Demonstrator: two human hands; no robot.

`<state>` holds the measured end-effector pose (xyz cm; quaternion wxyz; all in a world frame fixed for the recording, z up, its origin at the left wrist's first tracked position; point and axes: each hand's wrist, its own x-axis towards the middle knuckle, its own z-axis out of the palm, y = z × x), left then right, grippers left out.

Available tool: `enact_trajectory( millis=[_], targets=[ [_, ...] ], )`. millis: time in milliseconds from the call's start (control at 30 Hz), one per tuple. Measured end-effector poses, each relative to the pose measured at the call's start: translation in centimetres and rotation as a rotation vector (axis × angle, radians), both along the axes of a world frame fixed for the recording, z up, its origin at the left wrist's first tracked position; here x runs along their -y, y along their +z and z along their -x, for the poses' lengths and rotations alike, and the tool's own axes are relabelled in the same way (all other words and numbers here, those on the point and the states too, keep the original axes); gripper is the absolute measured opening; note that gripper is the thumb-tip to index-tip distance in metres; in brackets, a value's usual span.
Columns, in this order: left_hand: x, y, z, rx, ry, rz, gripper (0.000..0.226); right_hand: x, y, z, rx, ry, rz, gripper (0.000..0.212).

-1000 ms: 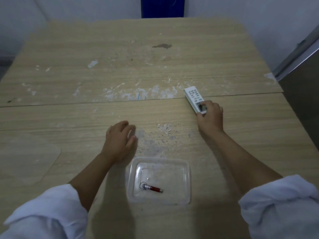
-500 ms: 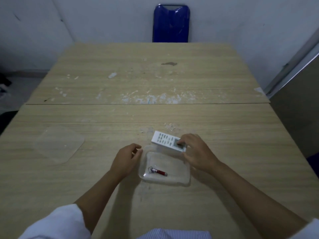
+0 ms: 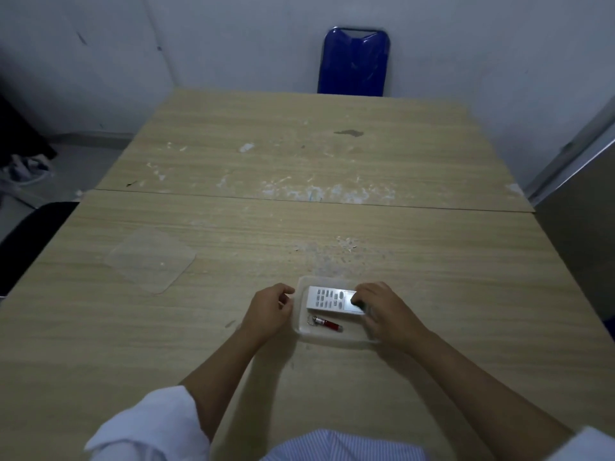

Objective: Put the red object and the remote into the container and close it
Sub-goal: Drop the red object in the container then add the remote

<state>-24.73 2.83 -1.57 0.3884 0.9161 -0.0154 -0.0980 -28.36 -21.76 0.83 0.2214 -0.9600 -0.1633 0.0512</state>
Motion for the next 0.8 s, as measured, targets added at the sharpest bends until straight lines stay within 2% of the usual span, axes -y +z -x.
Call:
enact_trajectory(
  millis=[300,467,633,800],
  targets=[
    [-6.3,0.1,-1.9,0.009,0.071,-0.023,0.021,-1.6,-0.9,0.1,-0.065,-0.087,0.062,0.019],
    [-11.8,0.5,-3.6,0.033,0.161,-0.007,0.021,-4.0,0.2,-0.8,0.078,-0.222,0.079,0.003],
    [-17.1,0.6,-5.6,0.044,0.204,0.025,0.020,-10.6,1.0,-3.5,0.144,-0.137,-0.037,0.003],
    [-22.1,0.6,-8.0,0.086,0.204,-0.028,0.025,-18.8,-0.2,-6.3,0.017,-0.041,-0.058,0.016]
  ],
)
